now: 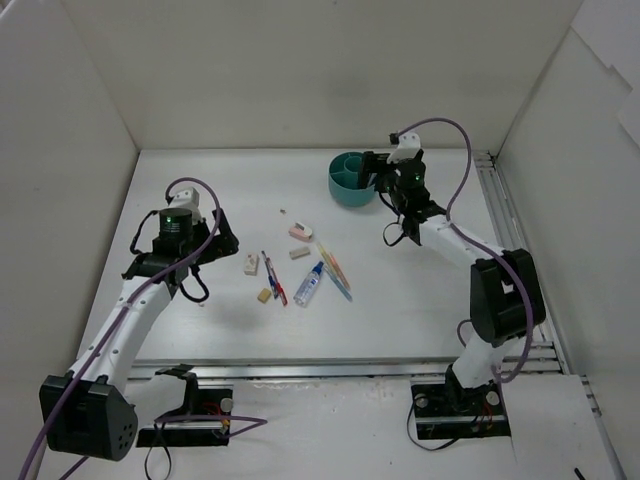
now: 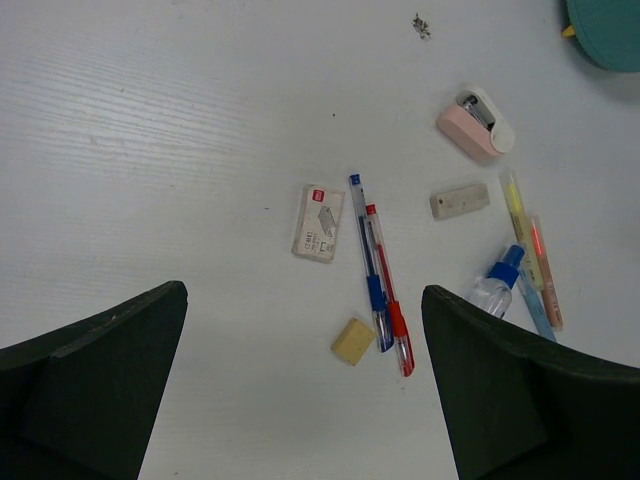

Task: Sort the stationery into containers
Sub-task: Place the pen in the storage box, then move the pen to the center of the board.

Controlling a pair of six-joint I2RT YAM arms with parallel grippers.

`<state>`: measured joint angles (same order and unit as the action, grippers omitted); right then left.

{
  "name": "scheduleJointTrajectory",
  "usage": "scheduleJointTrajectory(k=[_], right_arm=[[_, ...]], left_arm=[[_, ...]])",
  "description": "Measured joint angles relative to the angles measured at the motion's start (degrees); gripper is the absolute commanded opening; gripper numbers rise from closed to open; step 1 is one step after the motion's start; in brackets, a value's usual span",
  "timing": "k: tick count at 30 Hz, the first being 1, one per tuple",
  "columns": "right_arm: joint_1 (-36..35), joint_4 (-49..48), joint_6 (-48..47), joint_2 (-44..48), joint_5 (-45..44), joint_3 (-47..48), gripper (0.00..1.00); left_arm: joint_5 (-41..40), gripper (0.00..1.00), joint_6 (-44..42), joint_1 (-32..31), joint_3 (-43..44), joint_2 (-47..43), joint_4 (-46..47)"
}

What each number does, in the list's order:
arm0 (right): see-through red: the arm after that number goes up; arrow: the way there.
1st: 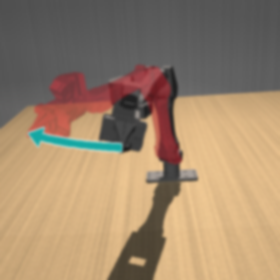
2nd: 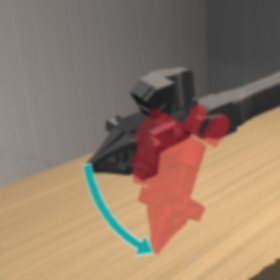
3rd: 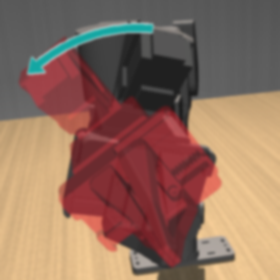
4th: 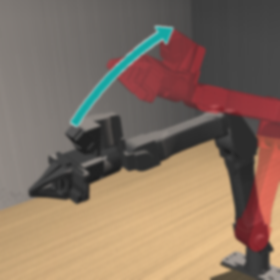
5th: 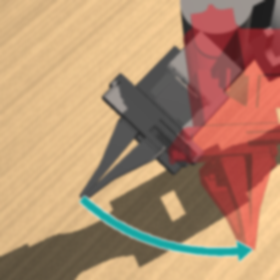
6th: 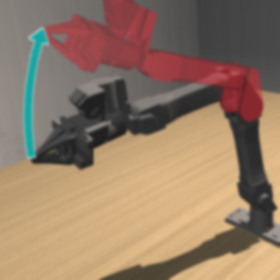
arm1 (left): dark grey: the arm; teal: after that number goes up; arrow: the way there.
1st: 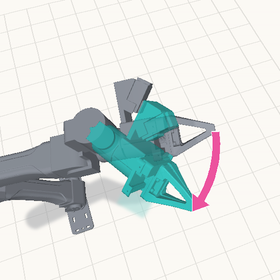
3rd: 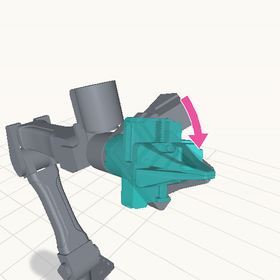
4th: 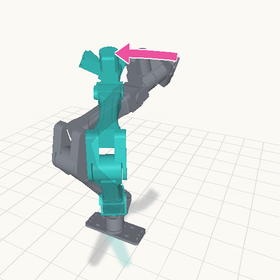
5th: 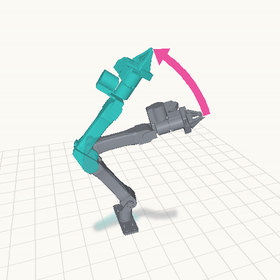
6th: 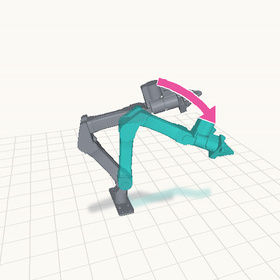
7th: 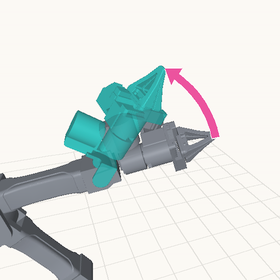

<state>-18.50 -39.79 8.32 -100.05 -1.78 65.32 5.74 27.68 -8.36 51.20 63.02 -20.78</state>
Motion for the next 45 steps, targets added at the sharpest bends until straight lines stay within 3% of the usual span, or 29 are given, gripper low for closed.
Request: scheduleJointTrajectory(k=[6, 11, 15, 29, 45], right_arm=[[-5.5, 23.7, -2.5, 8.6, 1.6, 3.3, 0.98], [-10.9, 40.2, -2.4, 8.1, 2.2, 2.5, 0.98], [-13.4, 46.6, -2.1, 5.9, 2.3, 0.8, 0.98], [-18.8, 50.1, -0.3, -6.2, -1.9, 2.3, 0.98], [-18.3, 50.3, 0.0, -7.2, -3.8, 2.4, 0.98]], left_arm=[[2.3, 1.0, 0.0, -0.3, -1.9, -2.1, 1.9], [4.7, 1.0, 0.0, -1.2, -4.8, -2.4, 3.0], [5.0, 1.0, 0.0, -2.7, -6.0, -2.6, 3.3], [4.4, 1.0, 0.0, -4.5, -8.5, -6.1, 3.3], [4.3, 1.0, -0.1, -4.7, -8.5, -5.2, 3.2]])
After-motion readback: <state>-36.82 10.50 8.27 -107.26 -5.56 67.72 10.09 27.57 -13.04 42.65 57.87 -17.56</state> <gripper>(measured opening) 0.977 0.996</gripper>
